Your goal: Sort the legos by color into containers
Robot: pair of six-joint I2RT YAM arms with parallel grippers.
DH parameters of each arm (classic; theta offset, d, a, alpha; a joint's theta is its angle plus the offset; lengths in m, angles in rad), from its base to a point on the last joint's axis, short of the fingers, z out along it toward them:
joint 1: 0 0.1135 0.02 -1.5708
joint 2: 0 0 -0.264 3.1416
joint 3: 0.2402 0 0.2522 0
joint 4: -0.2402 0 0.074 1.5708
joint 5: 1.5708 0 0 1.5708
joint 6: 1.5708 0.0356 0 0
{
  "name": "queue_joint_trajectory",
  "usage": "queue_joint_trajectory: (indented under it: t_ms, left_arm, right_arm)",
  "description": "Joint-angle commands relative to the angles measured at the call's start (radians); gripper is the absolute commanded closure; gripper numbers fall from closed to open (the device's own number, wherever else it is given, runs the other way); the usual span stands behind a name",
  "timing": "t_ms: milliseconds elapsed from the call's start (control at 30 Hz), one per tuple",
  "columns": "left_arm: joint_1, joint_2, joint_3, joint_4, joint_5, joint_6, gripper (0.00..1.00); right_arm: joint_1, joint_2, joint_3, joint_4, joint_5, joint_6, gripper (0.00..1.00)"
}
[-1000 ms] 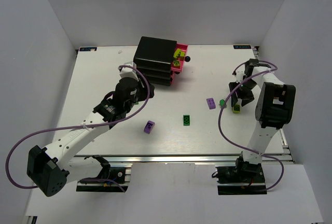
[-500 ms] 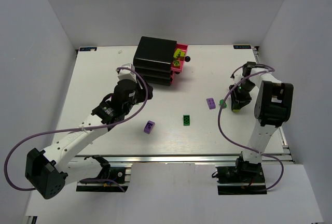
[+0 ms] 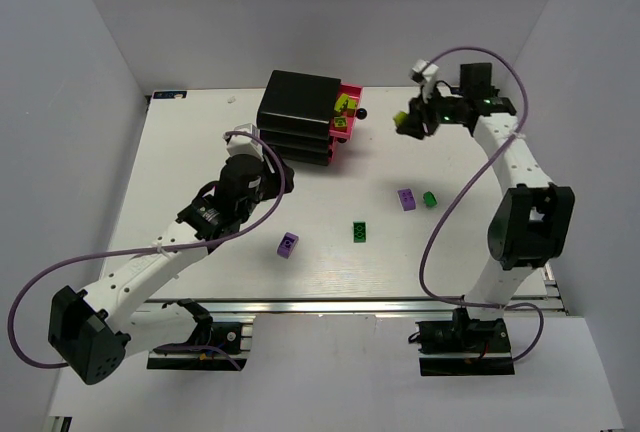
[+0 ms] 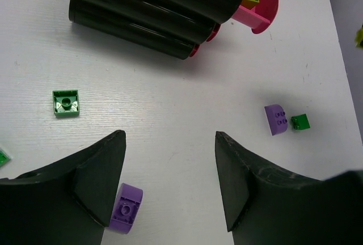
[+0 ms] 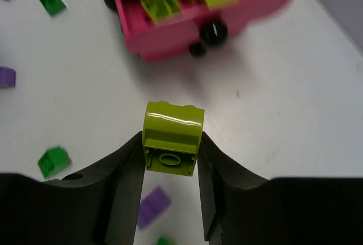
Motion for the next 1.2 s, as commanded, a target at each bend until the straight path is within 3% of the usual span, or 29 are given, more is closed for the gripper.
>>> queue_joint_trajectory:
  t_ms: [0,167,500,900,1067,1167]
  left_arm:
    - [0.002,-0.005,0.036,-0.021,-0.023,0.006,0.26]
    - [0.002,-0.035,0.027,-0.038,-0.051,-0.006,0.26]
    - [0.002,-0.058,0.021,-0.064,-0.082,-0.020,0.26]
    - [0.002,-0.026,0.041,-0.059,-0.083,-0.008,0.26]
    - [0.002,-0.025,0.033,-0.050,-0.082,-0.011,0.25]
    - [0.002,-0.022,0.033,-0.050,-0.080,-0.010,0.25]
  right_arm:
    - [0.103,0.093,0.099,0.254,-0.153,0.077,1.00]
    - [0.198,0.235,0.271,0.365,-0.092,0.216,1.00]
    - [0.257,0.345,0.400,0.405,-0.018,0.225,0.99]
    - [0.283,0.372,0.402,0.351,0.045,0.137,0.79]
    - [0.275,0.380,0.417,0.307,0.073,0.083,0.65]
    - [0.278,0.377,0.415,0.299,0.092,0.076,0.47]
